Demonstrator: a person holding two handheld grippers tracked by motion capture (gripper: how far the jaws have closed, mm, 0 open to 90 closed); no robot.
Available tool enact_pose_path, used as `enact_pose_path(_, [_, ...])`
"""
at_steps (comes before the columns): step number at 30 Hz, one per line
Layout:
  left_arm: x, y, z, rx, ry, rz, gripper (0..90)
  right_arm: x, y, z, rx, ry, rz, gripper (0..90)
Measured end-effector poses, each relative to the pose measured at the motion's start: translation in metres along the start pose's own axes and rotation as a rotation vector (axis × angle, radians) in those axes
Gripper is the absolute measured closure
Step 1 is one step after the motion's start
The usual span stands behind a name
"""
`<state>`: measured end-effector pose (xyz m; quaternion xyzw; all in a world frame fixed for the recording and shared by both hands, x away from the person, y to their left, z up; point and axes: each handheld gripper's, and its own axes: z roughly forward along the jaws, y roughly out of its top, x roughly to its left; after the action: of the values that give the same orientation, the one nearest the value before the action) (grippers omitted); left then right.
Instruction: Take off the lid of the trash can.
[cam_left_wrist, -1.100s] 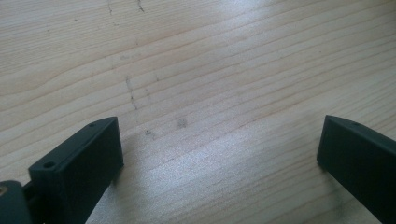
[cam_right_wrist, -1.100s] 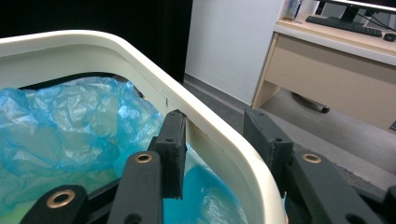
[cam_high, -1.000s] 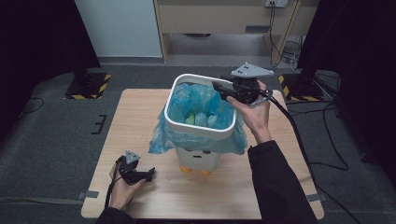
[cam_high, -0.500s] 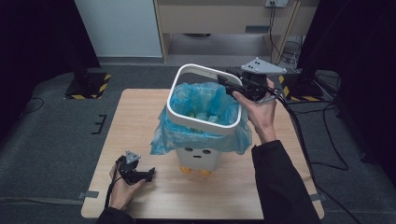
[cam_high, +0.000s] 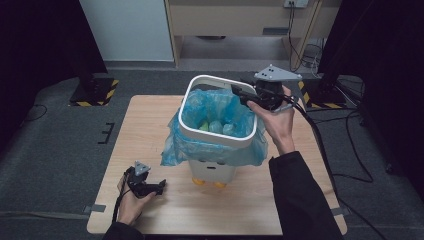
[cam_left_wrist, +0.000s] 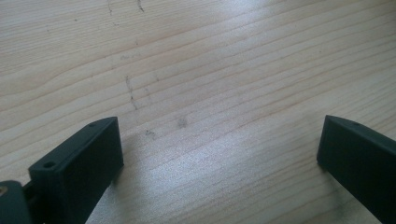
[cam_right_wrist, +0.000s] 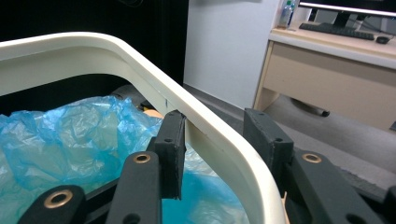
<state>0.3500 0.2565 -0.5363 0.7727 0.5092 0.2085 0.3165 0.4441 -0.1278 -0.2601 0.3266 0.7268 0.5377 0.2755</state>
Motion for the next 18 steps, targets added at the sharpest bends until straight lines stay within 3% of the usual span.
enact_pose_path(9, [-0.0002,0.0000,0.0001,-0.001,-0.001,-0.002,0.0,0.0004,-0.0061,0.0103,0.006,0.014,0.017,59.2])
enact_pose_path(18, [0.0000,0.0001,0.0001,-0.002,0.000,0.001,0.0,0.0002,-0.0027,0.0078,-0.008,0.031,0.035,58.2])
